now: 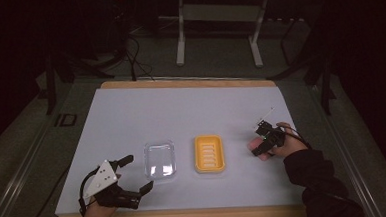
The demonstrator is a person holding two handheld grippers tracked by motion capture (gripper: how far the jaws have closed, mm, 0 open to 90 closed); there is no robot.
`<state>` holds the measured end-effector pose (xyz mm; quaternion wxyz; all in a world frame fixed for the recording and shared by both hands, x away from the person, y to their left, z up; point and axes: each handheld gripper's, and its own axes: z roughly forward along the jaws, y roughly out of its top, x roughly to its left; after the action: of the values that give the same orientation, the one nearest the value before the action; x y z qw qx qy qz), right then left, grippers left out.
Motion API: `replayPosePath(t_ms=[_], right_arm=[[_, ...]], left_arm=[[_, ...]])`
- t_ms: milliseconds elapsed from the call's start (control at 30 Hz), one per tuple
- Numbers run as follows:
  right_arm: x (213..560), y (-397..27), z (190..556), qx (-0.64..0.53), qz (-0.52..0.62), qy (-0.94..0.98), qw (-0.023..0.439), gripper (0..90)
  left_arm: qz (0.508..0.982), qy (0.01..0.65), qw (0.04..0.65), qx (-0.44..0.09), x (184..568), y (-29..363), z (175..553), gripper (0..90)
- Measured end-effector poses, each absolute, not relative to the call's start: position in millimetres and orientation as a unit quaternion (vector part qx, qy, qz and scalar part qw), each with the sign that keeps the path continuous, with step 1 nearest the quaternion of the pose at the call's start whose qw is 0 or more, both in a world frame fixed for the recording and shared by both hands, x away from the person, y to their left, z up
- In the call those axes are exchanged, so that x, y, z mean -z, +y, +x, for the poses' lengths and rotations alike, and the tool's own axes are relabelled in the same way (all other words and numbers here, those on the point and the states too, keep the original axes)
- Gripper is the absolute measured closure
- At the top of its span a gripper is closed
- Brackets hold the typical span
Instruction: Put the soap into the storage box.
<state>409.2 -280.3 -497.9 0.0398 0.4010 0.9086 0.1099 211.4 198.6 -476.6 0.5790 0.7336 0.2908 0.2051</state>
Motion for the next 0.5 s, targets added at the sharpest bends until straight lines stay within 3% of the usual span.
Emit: replayPosePath(t_ms=[500], right_arm=[[482,-267,397,-0.098,0.532,0.838,0.080,37.2]], left_arm=[[0.734,0.288,0.579,-0.206,476,198,211,0.2]])
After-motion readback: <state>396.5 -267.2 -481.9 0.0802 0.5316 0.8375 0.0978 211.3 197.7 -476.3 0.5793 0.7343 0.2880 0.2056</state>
